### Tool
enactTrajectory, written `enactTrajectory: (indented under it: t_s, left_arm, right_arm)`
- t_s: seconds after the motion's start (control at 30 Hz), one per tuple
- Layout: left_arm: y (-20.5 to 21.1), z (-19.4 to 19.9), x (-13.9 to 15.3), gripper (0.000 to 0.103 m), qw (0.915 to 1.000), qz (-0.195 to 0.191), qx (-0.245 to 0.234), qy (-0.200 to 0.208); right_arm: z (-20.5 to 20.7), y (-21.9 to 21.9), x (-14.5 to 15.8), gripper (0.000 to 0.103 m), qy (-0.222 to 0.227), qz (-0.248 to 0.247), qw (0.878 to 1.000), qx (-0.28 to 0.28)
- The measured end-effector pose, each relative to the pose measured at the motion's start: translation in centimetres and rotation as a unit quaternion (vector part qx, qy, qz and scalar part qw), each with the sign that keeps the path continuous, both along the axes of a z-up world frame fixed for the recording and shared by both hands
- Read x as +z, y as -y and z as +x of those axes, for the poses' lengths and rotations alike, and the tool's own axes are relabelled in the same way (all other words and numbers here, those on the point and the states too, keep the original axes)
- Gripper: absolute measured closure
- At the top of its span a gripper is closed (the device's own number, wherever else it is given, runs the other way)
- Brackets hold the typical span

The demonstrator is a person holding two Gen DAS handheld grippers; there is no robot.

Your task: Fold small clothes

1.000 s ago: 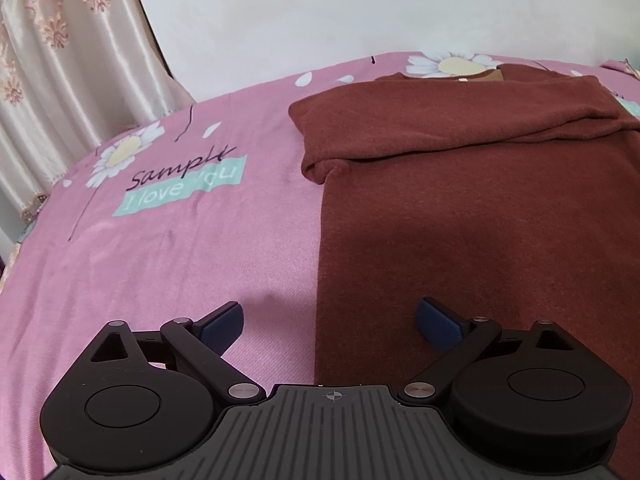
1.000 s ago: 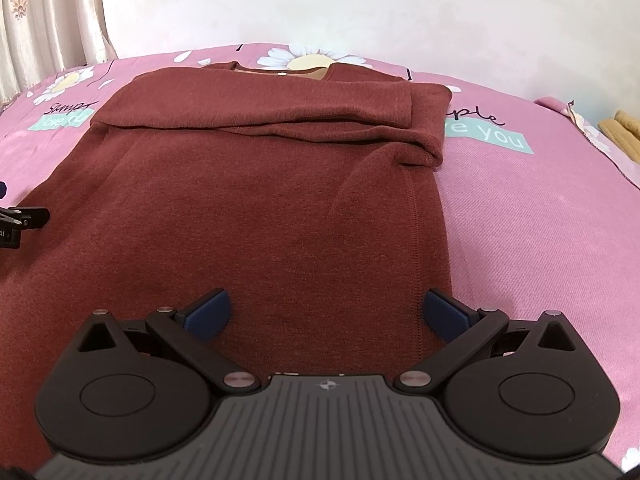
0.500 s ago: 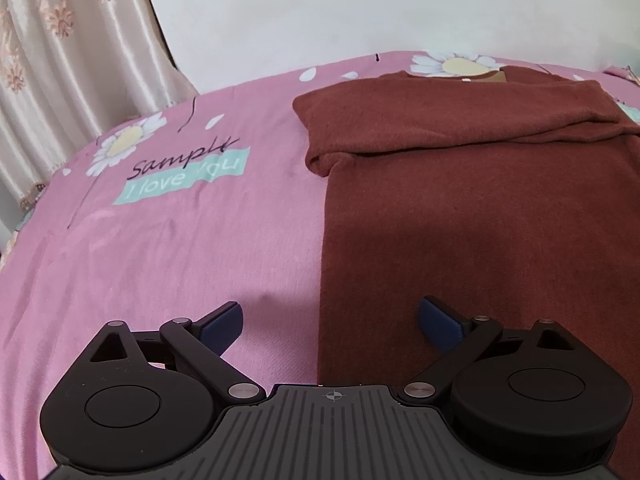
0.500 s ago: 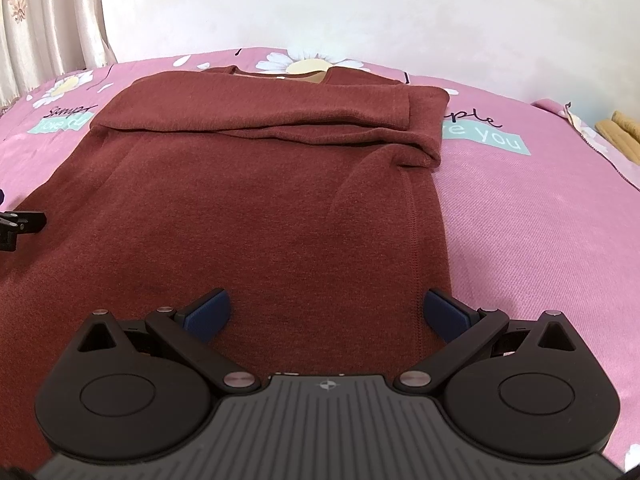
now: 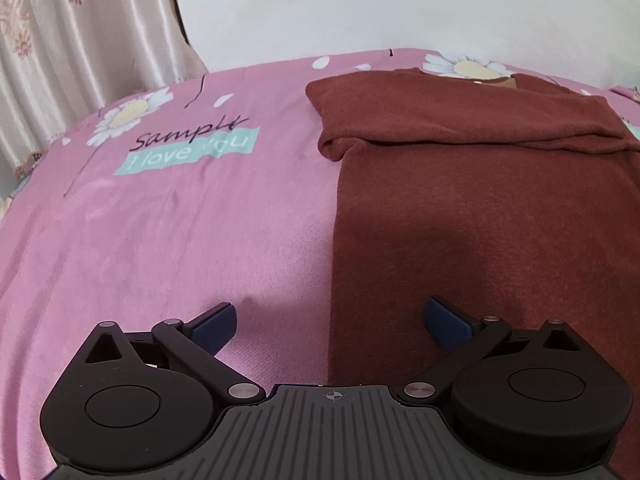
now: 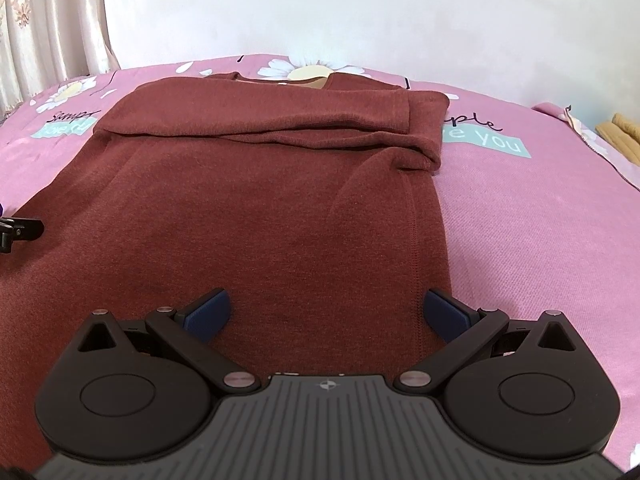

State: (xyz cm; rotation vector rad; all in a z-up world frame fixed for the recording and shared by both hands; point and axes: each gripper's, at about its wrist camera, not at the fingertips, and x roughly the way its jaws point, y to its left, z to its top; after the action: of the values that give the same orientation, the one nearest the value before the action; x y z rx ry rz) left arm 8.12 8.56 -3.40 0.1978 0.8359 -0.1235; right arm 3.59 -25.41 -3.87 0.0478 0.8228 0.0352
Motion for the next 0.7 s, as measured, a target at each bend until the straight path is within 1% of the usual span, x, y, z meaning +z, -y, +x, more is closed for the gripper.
enactTrajectory:
  t_s: [0.13,0.27,0.7]
  left_arm:
    - [-0.5,-0.1,-0.2,0.0,0.9998,-0.018,0.003,-0.002]
    - [-1.4,0.0,-0.5,0.0,0.9988,-0.047,0.013,-0.006]
    - [-1.6,-0.4,-0.7,0.0,0.9985,-0.052,0.012,0.014]
  right_arm:
    - [-0.1,0.0,-0.1,0.0,0.003,0.002,1.0,0.001]
    - [-0.2,0.1,-0.1,0.0,0.007,0.003,1.0,0.001]
    - [-0.5,0.0,-0.2,0.0,0.016,0.003,1.0,-0.004]
